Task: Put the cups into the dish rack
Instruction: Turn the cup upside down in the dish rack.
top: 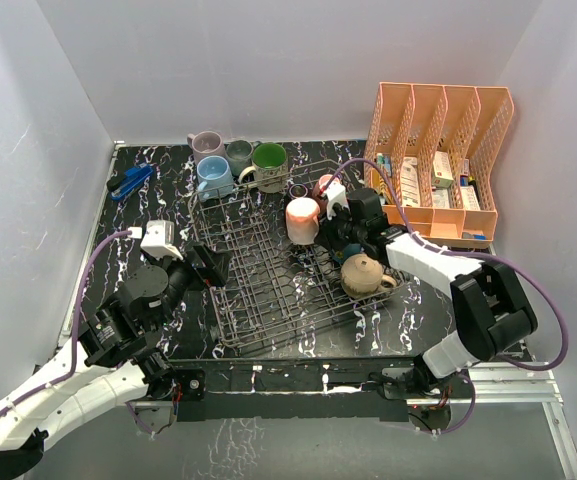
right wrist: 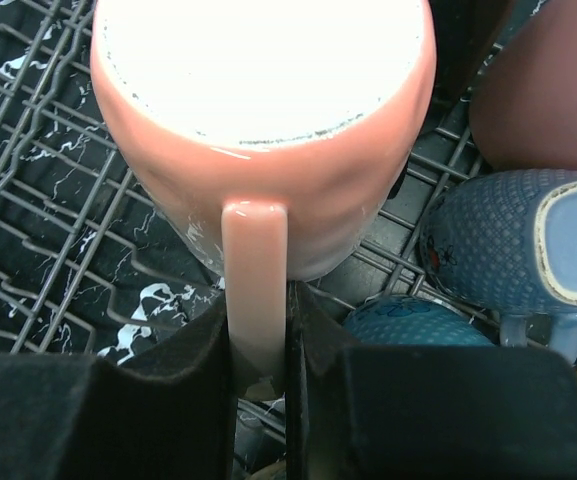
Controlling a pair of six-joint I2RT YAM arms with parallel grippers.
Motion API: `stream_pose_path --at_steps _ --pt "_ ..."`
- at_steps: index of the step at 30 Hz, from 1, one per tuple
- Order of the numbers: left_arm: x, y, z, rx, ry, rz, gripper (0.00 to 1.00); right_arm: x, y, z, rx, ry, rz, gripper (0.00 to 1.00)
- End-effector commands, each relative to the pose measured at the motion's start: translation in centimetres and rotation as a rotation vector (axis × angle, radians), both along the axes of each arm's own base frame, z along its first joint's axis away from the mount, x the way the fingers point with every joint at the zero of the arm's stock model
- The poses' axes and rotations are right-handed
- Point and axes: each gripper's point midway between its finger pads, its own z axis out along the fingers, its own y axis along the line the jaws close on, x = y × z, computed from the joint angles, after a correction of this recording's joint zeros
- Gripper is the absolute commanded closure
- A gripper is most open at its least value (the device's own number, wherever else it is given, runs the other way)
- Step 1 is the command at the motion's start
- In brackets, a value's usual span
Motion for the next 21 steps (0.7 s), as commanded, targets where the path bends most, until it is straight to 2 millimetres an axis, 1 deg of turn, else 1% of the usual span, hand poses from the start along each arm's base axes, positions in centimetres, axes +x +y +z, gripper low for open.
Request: stream_pose_path --at_steps 1,8,13,16,21 --pt "0.2 0.6 0.4 0.005 -0.016 0.027 0.03 3.5 1.5 4.2 0.087 -0.169 -0.051 0.92" --pt "0.1 0.6 0.3 0.004 -0.014 0.025 0.03 4.0 1.5 3.5 0.075 -0.158 -0.082 0.92" --pt "0.1 0.7 0.2 0.000 -0.011 0.026 0.03 4.1 1.8 2.4 0.037 -0.153 -0.103 0.92" --pt "0.0 0.7 0.1 -0.003 -0.009 0.027 0.03 4.0 1.9 2.1 0.016 -0.164 -0.117 0.92" --pt "-0.3 1.2 0.0 -0.007 -0.008 0.034 0.03 3.9 1.1 2.2 -0.004 -0.188 -0.146 0.92"
